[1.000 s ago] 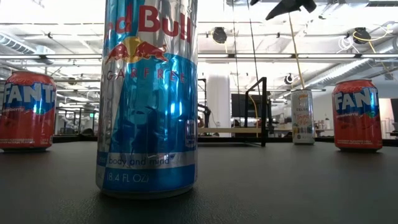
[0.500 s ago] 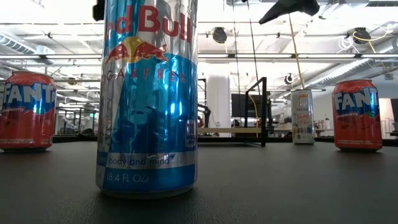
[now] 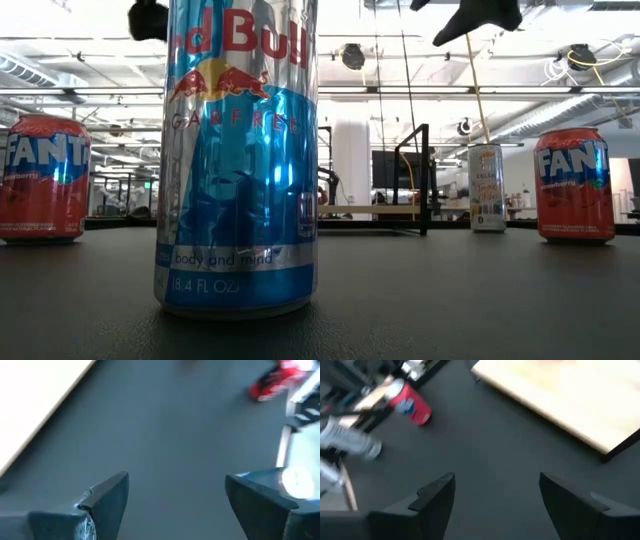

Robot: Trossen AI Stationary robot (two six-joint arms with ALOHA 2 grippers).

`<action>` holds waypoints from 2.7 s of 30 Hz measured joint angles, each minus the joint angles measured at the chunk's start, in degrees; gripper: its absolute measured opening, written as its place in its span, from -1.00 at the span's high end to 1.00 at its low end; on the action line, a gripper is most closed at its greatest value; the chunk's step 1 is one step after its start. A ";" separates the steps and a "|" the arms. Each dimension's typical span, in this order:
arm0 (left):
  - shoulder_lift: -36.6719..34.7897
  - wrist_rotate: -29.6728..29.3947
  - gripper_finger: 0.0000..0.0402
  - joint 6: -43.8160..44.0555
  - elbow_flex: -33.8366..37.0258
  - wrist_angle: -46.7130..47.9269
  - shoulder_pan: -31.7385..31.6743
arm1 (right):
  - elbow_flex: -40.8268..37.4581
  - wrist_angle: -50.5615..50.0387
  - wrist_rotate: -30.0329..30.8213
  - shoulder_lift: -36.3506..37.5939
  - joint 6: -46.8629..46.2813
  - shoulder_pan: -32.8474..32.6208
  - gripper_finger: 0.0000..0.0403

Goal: Place canned beverage on shelf
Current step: Put the top white yellow soda can on the shelf

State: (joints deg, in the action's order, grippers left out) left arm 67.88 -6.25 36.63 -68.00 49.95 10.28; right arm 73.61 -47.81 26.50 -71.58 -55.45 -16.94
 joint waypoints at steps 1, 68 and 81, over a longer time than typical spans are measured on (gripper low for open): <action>0.86 0.19 -0.64 -0.63 0.06 -1.91 0.92 | 0.00 -0.34 -0.93 0.07 0.05 -0.62 -0.38; 10.05 5.88 -0.64 -12.11 -0.77 -28.45 -17.36 | 0.02 -19.42 -19.44 -11.44 39.88 65.34 -0.82; 10.05 6.65 -0.64 -15.00 -0.77 -28.43 -20.63 | 0.06 -20.46 -20.72 -11.97 41.30 66.42 -0.31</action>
State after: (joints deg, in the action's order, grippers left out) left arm 77.93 0.40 21.63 -68.77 21.52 -10.35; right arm 73.67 -68.26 5.78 -83.54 -14.15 49.48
